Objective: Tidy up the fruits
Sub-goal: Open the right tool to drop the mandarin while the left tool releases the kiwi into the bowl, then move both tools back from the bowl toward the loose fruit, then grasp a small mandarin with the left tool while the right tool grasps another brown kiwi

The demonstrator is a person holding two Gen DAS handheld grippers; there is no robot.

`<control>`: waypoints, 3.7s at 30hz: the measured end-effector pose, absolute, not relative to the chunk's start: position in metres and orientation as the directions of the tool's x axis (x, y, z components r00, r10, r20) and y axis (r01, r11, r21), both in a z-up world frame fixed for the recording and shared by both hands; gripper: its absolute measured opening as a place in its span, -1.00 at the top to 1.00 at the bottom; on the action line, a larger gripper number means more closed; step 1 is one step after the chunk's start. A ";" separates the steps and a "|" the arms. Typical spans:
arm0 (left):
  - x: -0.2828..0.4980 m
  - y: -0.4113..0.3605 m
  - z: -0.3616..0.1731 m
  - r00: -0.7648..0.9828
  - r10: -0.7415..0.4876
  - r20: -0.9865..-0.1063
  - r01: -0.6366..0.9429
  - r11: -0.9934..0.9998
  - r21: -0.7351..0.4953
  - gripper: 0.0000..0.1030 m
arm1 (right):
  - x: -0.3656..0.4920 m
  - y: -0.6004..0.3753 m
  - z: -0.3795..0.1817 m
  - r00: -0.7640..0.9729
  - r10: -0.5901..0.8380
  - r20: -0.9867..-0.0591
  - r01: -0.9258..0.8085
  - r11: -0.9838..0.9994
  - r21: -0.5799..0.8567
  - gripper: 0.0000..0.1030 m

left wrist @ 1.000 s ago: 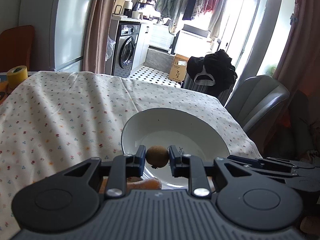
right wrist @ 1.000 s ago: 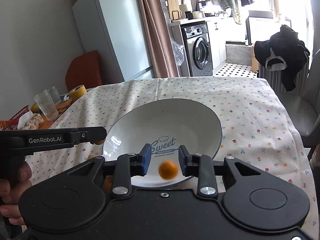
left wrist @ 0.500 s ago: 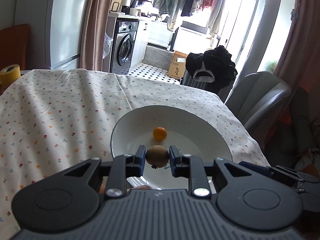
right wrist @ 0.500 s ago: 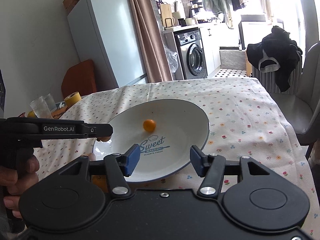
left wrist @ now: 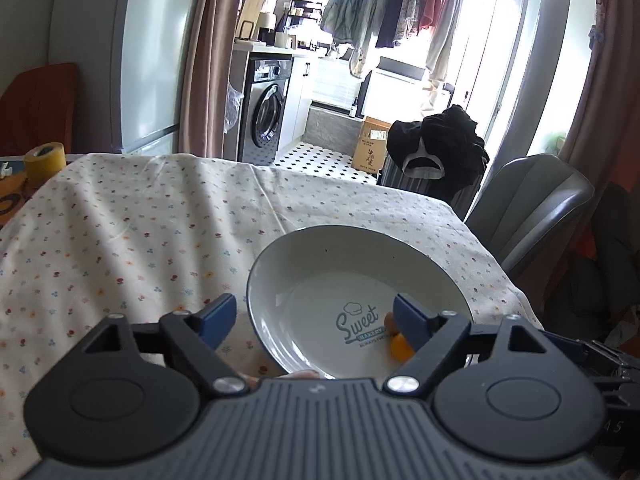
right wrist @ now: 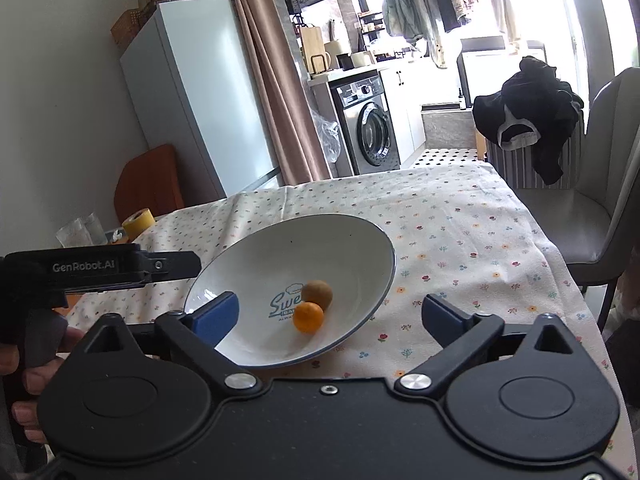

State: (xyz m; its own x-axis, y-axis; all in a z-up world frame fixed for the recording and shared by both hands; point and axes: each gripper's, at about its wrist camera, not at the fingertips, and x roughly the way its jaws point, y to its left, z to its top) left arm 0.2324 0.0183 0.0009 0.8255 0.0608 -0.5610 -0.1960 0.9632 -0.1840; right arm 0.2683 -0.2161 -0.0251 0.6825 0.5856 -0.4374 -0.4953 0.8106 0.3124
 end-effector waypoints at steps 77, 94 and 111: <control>0.110 0.003 -0.049 0.820 0.046 -0.570 -0.227 0.941 -0.251 -0.33 | 0.192 -0.240 -0.049 0.606 0.643 -0.469 -0.593 0.758 0.273 -0.70; 0.140 0.002 -0.062 0.787 0.091 -0.610 -0.305 0.917 -0.257 -0.18 | 0.216 -0.226 -0.057 0.584 0.649 -0.487 -0.599 0.750 0.281 -0.52; 0.138 0.019 -0.069 0.792 0.099 -0.602 -0.336 0.894 -0.295 0.48 | 0.229 -0.216 -0.063 0.612 0.589 -0.527 -0.566 0.792 0.229 -0.22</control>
